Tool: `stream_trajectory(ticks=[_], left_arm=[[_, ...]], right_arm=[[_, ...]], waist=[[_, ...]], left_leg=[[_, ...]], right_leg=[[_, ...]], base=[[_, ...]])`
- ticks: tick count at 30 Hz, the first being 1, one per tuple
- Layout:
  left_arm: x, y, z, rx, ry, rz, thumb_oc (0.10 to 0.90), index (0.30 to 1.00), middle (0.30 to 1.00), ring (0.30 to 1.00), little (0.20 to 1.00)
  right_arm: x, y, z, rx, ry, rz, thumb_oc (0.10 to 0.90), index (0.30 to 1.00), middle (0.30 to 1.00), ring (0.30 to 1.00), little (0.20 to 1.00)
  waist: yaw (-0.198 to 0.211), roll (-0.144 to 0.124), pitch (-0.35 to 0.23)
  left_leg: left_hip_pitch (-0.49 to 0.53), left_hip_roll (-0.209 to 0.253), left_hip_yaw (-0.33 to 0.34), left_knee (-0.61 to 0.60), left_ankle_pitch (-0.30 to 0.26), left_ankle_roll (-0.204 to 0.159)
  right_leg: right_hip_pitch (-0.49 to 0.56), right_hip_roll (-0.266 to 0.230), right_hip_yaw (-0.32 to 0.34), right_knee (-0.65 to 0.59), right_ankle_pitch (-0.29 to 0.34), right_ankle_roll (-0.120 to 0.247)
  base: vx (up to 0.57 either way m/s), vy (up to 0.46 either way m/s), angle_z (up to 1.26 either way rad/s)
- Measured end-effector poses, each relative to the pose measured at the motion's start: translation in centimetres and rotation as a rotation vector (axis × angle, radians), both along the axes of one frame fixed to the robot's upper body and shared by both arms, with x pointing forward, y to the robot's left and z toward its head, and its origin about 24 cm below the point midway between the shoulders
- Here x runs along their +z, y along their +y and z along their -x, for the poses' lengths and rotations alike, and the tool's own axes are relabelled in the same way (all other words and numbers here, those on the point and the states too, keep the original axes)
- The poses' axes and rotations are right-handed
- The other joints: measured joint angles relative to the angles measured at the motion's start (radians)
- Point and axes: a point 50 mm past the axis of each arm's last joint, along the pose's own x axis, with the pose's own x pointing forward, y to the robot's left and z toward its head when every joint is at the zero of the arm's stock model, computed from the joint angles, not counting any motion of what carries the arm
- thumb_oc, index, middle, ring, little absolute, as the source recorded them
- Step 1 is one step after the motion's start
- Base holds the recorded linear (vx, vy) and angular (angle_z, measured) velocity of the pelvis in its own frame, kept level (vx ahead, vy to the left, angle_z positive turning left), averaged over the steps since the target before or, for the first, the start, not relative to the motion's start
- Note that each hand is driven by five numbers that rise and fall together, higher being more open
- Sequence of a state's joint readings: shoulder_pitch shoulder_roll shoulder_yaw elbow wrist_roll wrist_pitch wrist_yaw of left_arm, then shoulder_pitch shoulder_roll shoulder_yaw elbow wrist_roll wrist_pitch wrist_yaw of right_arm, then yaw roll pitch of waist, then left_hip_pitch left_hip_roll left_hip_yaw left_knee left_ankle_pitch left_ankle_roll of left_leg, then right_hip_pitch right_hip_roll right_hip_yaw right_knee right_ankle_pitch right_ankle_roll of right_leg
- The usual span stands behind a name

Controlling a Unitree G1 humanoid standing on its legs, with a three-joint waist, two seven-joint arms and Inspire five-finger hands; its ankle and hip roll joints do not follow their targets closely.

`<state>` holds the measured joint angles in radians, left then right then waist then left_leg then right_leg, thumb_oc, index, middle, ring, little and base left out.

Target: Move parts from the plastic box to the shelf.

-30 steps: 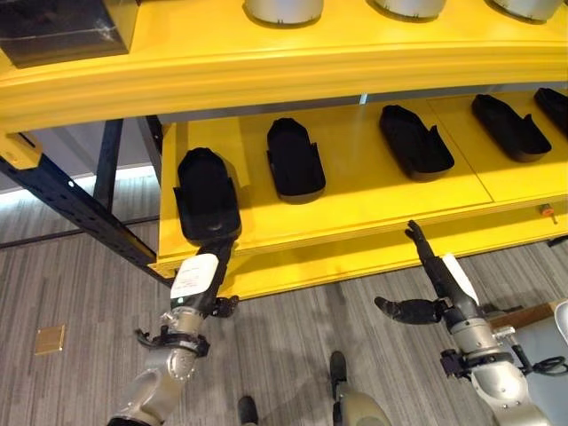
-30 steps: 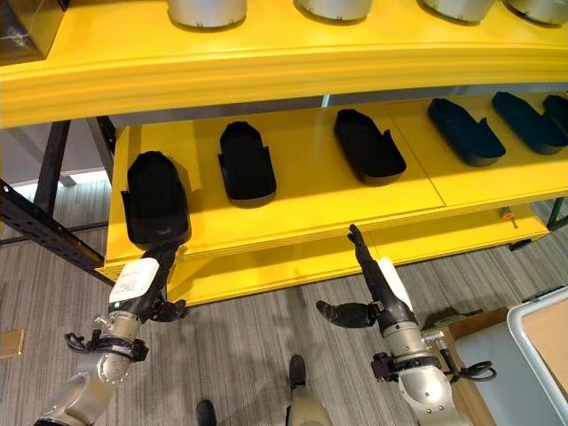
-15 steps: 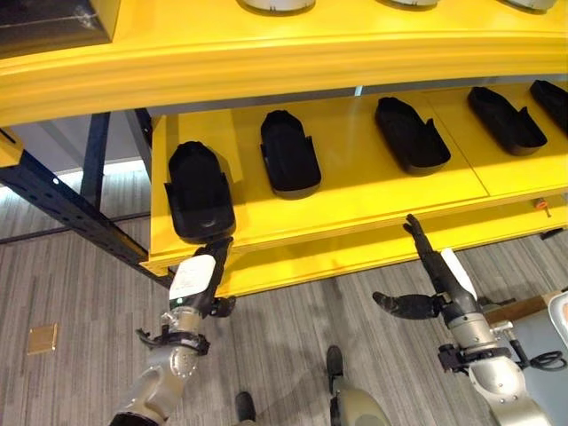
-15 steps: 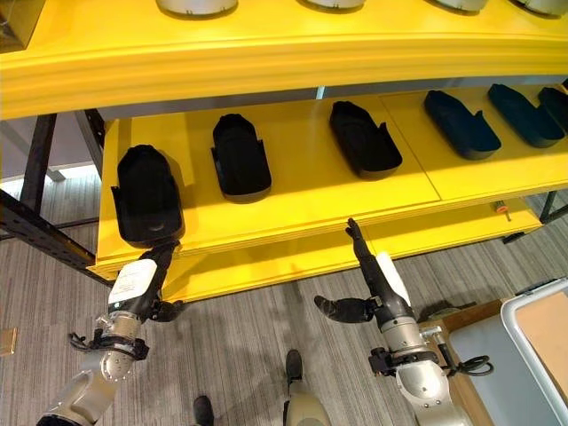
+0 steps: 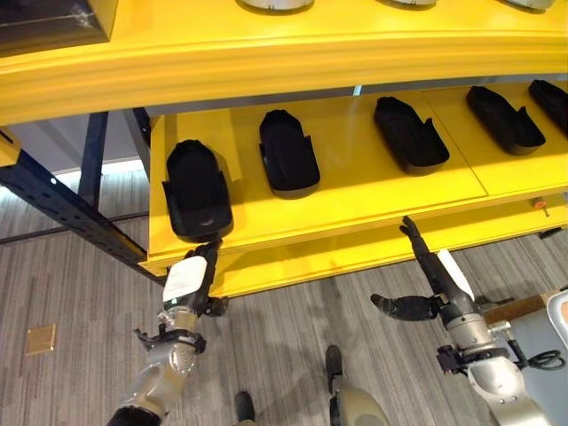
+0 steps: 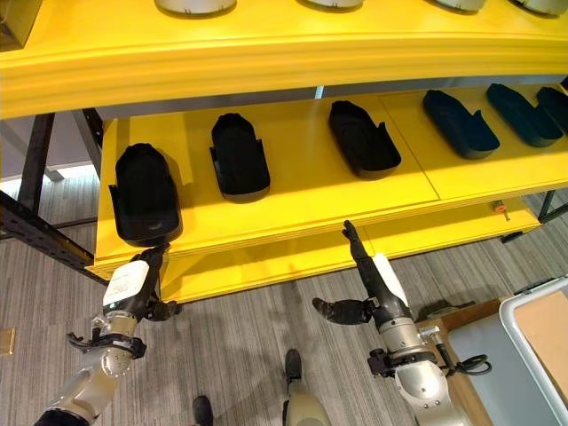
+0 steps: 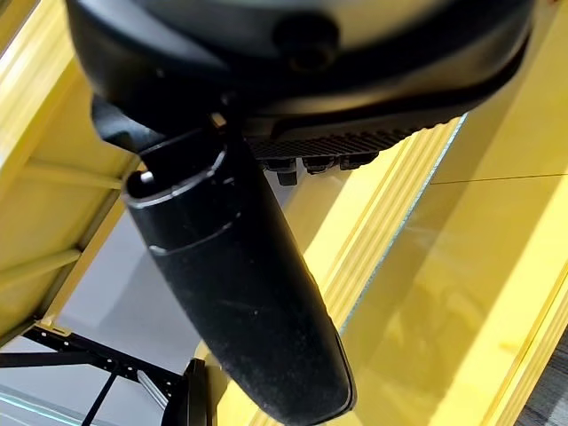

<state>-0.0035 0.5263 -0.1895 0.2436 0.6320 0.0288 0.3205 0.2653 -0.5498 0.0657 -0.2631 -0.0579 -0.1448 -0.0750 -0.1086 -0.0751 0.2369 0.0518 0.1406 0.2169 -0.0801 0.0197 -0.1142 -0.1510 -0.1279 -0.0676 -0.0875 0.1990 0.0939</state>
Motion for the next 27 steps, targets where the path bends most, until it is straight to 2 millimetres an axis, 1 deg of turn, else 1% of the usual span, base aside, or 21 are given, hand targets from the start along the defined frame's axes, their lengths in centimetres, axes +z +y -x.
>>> stream_trajectory(ticks=[3,12,21,24,27], left_arm=[[0.1,0.0,-0.1,0.006,-0.008,0.001,0.9,1.0,1.0,1.0,1.0],[0.1,0.1,-0.3,0.028,-0.021,0.03,0.9,1.0,1.0,1.0,1.0],[-0.1,-0.3,-0.5,0.057,-0.041,0.069,0.9,1.0,1.0,1.0,1.0],[0.0,-0.2,-0.7,0.07,-0.058,0.091,0.9,1.0,1.0,1.0,1.0],[0.6,-0.1,-1.2,0.089,-0.09,0.11,0.9,1.0,1.0,1.0,1.0]], right_arm=[[0.0,0.0,0.0,0.0,0.0,0.0,0.9,1.0,1.0,1.0,1.0],[0.0,0.0,0.0,0.001,0.0,0.002,0.9,1.0,1.0,1.0,1.0],[0.1,-0.1,0.0,0.002,0.0,0.007,0.9,1.0,1.0,1.0,1.0],[0.1,-0.1,0.0,0.003,0.0,0.007,0.9,1.0,1.0,1.0,1.0],[0.1,0.0,0.0,0.004,-0.003,0.007,0.9,1.0,1.0,1.0,1.0]], waist=[[0.0,-0.004,0.002],[0.0,-0.008,0.004],[0.0,-0.014,0.004],[-0.002,-0.024,0.002],[0.0,-0.036,0.002]], left_leg=[[0.0,0.001,0.0,0.0,0.0,-0.001],[0.001,0.001,0.0,0.0,0.003,-0.003],[0.001,0.001,0.0,0.0,0.003,-0.004],[0.002,0.001,0.0,0.0,0.004,-0.005],[0.001,0.001,0.0,0.0,0.004,-0.003]], right_leg=[[0.0,0.001,0.0,0.0,0.004,-0.005],[0.0,0.001,0.001,0.0,0.003,-0.002],[0.001,0.002,0.002,0.0,0.004,-0.002],[0.001,0.003,0.002,0.0,0.005,-0.002],[0.001,0.003,0.002,0.0,0.006,-0.002]], base=[[0.0,0.0,0.0],[0.0,0.0,0.0],[0.0,0.0,0.0],[0.0,0.0,0.0],[0.0,0.0,0.0]])
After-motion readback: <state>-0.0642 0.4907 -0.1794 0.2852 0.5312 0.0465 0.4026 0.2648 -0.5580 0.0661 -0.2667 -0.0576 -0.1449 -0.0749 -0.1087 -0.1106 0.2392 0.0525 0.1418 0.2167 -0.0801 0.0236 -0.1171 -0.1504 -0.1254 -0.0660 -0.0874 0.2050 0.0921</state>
